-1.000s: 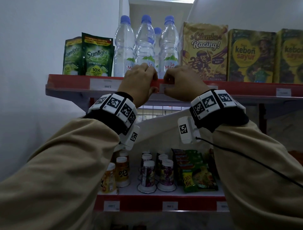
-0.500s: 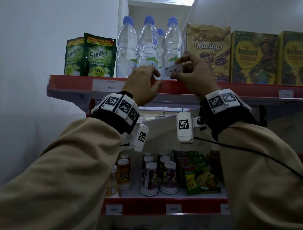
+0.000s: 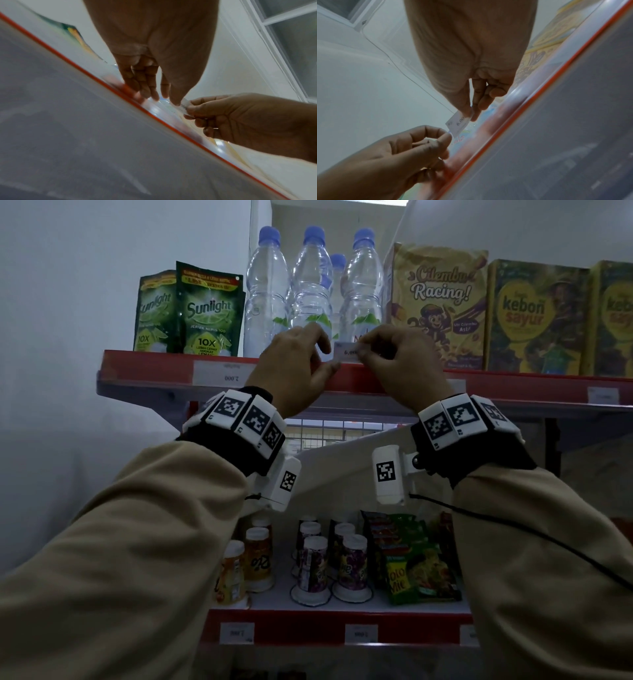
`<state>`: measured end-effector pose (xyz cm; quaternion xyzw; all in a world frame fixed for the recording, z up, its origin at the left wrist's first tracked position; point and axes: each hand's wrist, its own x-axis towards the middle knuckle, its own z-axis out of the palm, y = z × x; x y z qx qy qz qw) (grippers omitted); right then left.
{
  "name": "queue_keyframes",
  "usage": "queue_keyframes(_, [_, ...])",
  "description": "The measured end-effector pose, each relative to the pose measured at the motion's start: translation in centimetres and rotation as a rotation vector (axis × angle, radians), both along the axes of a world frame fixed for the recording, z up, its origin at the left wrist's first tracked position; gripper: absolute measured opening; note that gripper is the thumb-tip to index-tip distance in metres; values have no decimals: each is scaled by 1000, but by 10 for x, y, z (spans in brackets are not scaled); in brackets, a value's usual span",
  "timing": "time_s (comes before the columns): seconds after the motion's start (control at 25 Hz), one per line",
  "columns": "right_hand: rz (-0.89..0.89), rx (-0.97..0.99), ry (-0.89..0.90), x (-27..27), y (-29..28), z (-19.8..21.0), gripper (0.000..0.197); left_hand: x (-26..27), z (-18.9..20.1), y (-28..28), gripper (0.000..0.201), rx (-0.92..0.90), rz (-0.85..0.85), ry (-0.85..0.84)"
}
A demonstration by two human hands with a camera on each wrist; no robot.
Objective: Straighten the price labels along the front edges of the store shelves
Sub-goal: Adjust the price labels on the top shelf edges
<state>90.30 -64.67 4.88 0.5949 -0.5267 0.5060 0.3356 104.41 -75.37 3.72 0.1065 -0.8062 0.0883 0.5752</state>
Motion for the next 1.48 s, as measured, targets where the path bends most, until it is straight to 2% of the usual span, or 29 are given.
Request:
queue_keyframes(0.12, [7,-57,-56,2,-7,6,15,16,2,-7,28,-67,159,-97])
queue_keyframes(0.24, [15,-47,-22,15,-20,8,12,34,5,-14,34,-47,226,-110])
queue_keyframes(0.44, [-82,125,120,27,-29,11,14,43,6,-16,34,-21,228,-93])
queue_keyframes(0.64, [-92,324,157,26,-23,22,15,37,-1,-17,32,-35,202,-104])
queue_keyframes(0.8, [-126,369,178,24,-21,22,13,34,-2,-18,23,-27,199,-59])
queue_keyframes(1.04, [-216,435,248,25,-17,24,16,32,-4,-18,21,-90,347,-30])
queue_keyframes(1.2, [-210,502,234,29,-15,27,19,33,-4,-17,19,-76,378,-67])
queue_keyframes(1.48, [-210,491,252,28,-15,26,14,36,4,-17,19,-56,377,-130])
